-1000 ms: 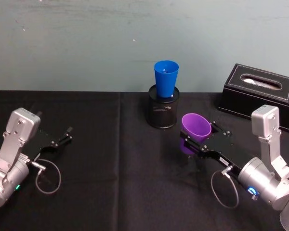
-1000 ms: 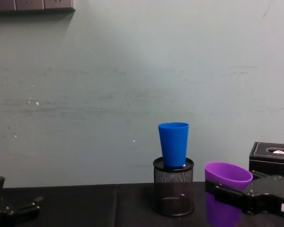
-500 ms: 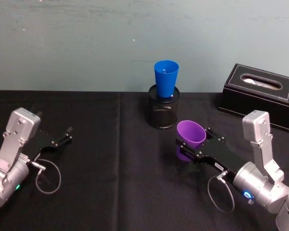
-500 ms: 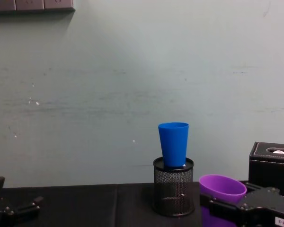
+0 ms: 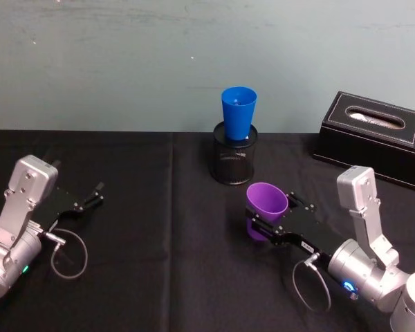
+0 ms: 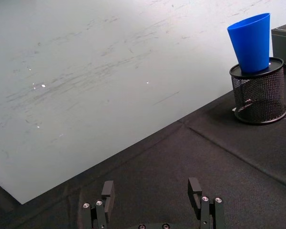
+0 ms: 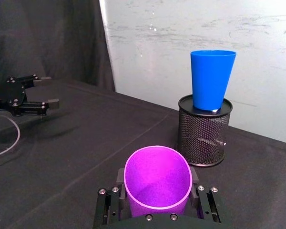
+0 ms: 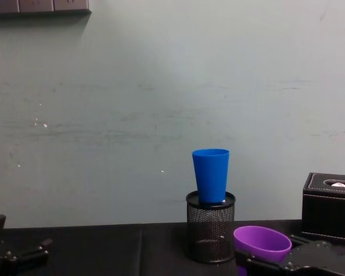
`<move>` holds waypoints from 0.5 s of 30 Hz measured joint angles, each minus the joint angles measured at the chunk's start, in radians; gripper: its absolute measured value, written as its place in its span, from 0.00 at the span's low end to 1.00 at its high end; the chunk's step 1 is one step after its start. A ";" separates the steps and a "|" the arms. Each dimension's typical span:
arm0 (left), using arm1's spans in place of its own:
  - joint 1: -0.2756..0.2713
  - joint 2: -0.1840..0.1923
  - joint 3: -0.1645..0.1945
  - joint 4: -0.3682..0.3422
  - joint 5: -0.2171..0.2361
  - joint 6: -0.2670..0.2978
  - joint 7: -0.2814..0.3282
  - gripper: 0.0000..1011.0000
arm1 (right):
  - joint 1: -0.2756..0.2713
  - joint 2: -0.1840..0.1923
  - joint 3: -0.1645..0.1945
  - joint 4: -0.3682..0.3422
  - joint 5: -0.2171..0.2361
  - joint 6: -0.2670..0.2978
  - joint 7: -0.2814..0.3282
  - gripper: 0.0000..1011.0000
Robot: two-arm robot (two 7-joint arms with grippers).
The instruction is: Pick up one cup with a gripper and tap it against the other cup.
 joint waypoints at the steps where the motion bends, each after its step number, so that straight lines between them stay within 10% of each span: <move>1: 0.000 0.000 0.000 0.000 0.000 0.000 0.000 1.00 | 0.000 0.000 -0.001 0.001 -0.001 0.000 0.000 0.72; 15: 0.000 0.000 0.000 0.000 0.000 0.000 0.000 1.00 | 0.002 -0.004 -0.004 0.020 -0.025 -0.007 -0.010 0.72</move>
